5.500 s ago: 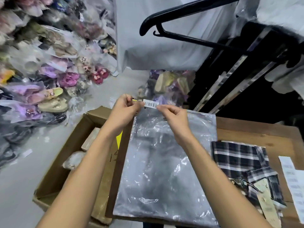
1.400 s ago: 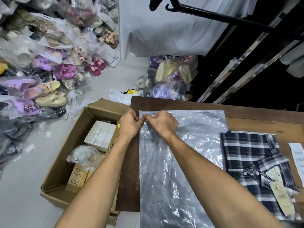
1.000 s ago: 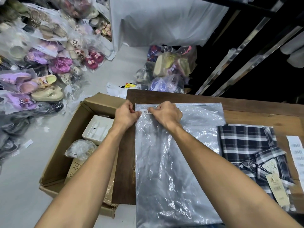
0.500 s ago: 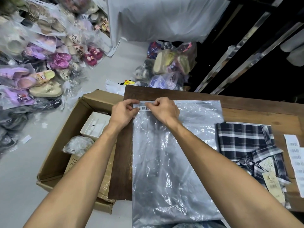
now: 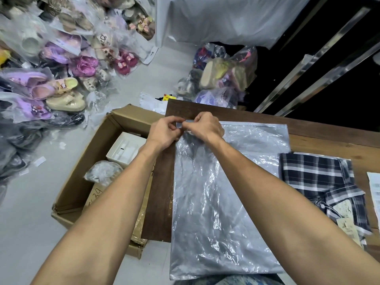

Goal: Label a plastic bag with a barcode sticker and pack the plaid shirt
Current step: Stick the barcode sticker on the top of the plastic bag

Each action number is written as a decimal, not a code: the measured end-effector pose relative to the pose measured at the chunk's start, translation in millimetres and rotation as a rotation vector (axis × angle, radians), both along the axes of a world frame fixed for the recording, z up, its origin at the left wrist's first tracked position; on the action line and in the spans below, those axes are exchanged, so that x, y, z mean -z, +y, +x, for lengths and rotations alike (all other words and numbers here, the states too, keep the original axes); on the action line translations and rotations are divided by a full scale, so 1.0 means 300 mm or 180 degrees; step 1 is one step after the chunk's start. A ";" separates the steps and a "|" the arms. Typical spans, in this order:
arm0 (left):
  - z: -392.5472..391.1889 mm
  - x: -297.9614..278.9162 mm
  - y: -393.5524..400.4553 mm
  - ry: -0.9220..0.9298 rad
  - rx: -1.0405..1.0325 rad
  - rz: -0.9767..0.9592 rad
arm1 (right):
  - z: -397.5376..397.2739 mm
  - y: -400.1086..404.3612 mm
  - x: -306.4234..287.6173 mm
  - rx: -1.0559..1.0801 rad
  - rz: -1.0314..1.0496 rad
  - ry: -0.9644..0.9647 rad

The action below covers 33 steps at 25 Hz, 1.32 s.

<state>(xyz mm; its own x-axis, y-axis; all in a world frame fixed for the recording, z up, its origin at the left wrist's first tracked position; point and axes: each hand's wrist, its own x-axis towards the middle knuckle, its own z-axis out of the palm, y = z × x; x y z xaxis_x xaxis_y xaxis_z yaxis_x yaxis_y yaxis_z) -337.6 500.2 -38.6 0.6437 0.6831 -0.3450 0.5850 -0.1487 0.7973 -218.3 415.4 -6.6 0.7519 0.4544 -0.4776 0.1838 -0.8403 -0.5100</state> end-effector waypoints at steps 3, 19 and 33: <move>0.004 -0.004 -0.004 0.0046 -0.0003 0.0005 | 0.011 -0.014 0.002 0.0015 0.0005 0.0022; 0.013 0.021 0.001 0.0075 -0.0046 0.0026 | 0.105 -0.124 -0.011 0.0276 -0.0076 0.0037; 0.011 0.019 0.006 0.0080 0.0031 0.0009 | 0.012 -0.070 0.010 -0.0152 0.0006 -0.0047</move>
